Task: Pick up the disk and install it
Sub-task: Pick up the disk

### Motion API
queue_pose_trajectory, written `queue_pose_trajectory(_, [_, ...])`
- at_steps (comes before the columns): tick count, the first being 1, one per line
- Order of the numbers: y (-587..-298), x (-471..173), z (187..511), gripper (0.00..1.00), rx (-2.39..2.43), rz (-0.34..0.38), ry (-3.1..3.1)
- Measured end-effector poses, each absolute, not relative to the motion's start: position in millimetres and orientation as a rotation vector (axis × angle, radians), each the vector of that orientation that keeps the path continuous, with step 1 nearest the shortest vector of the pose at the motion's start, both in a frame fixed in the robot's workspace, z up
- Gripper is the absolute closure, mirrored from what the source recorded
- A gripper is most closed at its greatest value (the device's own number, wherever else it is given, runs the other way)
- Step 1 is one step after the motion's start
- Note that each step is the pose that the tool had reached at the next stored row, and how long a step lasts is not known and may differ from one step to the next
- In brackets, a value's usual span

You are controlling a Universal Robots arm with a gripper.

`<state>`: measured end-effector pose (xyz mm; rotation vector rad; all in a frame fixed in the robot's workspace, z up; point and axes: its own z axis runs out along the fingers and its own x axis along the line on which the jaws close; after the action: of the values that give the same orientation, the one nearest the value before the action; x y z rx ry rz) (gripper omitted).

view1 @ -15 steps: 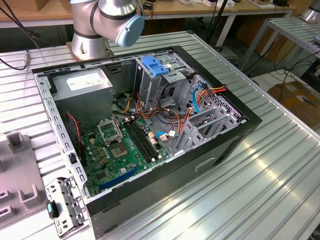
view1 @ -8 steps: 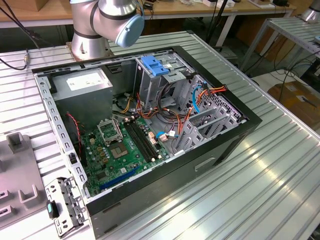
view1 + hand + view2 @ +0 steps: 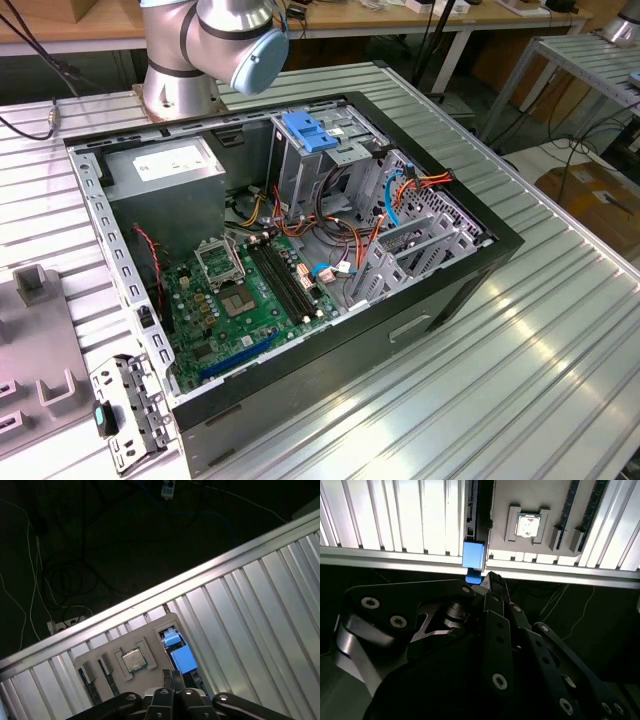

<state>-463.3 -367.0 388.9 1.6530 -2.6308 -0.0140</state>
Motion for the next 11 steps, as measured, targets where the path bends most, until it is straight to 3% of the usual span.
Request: queue_pose_trajectory(11, [-366.9,-463.3,388.9,0.89,1.716,-0.01,-2.592])
